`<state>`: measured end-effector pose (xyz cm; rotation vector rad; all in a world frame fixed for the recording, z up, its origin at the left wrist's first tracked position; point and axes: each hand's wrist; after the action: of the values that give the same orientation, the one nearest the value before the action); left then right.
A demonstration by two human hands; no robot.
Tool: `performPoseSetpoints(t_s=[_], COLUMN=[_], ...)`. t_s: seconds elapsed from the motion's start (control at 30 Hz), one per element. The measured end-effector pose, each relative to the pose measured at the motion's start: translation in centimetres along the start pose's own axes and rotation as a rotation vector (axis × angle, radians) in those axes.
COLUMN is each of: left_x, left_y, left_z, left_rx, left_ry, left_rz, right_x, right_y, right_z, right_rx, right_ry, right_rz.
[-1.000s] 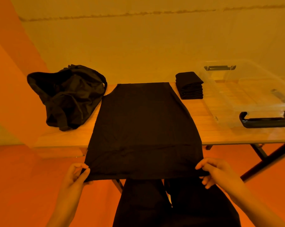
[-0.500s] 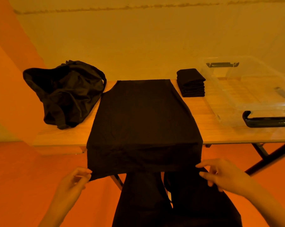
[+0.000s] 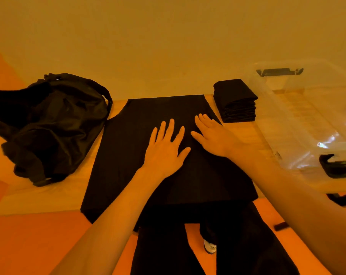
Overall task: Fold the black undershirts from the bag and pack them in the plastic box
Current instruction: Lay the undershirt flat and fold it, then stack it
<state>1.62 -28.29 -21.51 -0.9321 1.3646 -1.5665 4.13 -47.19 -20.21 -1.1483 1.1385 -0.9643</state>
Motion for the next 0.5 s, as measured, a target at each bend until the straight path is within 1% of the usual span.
performPoseSetpoints(t_s=[0.03, 0.1, 0.2, 0.27, 0.3, 0.33, 0.4, 0.43, 0.5], left_x=[-0.1, -0.3, -0.3, -0.3, -0.3, -0.4, -1.0, -1.7, -3.8], left_y=[0.6, 1.4, 1.6, 1.5, 1.5, 1.4, 1.2, 1.1, 1.0], left_z=[0.0, -0.6, -1.2, -1.0, -0.9, -0.8, -0.6, -0.5, -0.3], left_rx=[-0.026, -0.030, -0.001, 0.006, 0.024, 0.055, 0.117, 0.119, 0.065], left_ry=[-0.043, -0.117, -0.125, -0.121, -0.117, -0.112, -0.113, -0.137, -0.229], left_rz=[0.023, 0.017, 0.003, -0.011, -0.021, -0.027, 0.004, 0.025, 0.046], right_x=[0.8, 2.4, 2.5, 1.0, 0.1, -0.7, -1.6, -1.7, -1.5], right_y=[0.2, 0.5, 0.6, 0.6, 0.7, 0.9, 1.3, 1.6, 2.0], right_z=[0.1, 0.1, -0.3, -0.6, -0.7, -0.6, -0.2, 0.2, 0.7], right_rx=[-0.021, -0.011, 0.059, 0.161, 0.208, 0.218, 0.149, 0.103, 0.040], right_ry=[0.014, 0.056, 0.133, 0.071, 0.000, -0.075, -0.159, -0.145, -0.068], right_rz=[-0.013, -0.063, -0.140, -0.235, -0.224, -0.179, -0.083, -0.062, -0.040])
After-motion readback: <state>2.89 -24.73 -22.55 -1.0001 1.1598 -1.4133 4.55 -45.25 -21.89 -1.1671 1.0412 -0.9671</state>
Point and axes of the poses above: each hand's wrist, its own z-axis towards the middle knuckle, its own y-axis out of the palm, x = y × z, and after that the axes turned 11 degrees about x, right-handed
